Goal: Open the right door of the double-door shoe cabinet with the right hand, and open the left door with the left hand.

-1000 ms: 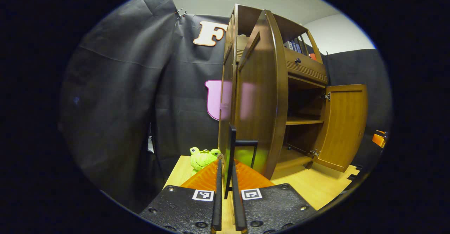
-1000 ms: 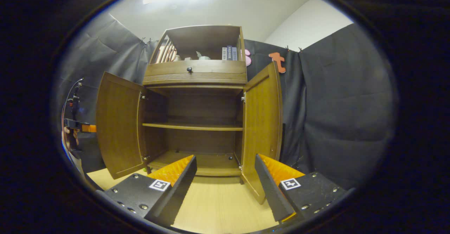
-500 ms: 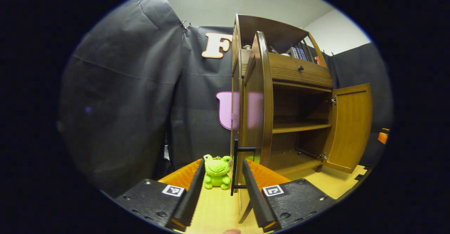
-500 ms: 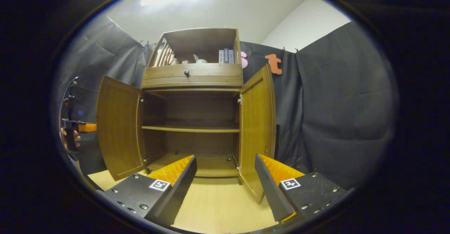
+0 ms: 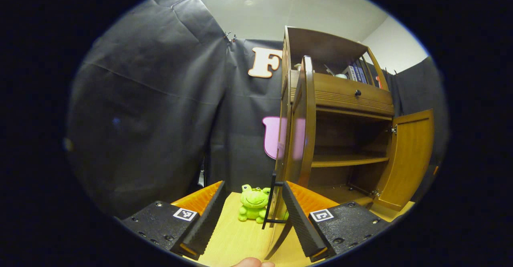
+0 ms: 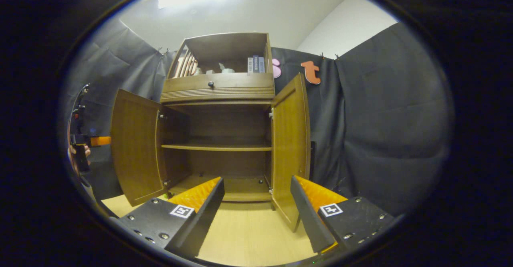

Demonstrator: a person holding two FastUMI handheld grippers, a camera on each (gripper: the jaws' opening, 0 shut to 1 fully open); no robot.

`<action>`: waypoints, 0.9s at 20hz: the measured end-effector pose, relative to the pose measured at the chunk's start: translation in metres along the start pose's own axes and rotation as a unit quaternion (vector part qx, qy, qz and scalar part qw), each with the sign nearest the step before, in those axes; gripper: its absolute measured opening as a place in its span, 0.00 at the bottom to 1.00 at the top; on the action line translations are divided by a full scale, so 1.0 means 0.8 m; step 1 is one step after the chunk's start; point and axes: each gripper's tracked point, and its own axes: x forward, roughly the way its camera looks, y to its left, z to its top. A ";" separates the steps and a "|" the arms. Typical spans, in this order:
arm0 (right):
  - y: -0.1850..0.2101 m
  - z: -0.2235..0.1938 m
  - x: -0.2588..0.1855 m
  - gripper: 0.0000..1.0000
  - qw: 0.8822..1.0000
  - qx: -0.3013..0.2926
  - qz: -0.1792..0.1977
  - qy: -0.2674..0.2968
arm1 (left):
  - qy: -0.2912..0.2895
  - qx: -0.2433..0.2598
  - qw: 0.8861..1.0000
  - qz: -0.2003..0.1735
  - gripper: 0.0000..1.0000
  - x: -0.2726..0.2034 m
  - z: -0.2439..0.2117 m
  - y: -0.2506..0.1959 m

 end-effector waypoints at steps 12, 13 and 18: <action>-0.034 -0.005 0.020 0.98 1.000 0.027 0.008 -0.002 | -0.034 0.016 0.998 -0.043 0.95 -0.011 0.038 -0.151; -0.034 -0.005 0.024 0.98 1.000 0.029 0.011 -0.003 | -0.033 0.019 0.998 -0.051 0.92 -0.008 0.035 -0.167; -0.030 -0.001 0.043 0.98 0.999 0.034 0.019 -0.005 | -0.022 0.028 0.995 -0.098 0.92 0.007 0.014 -0.248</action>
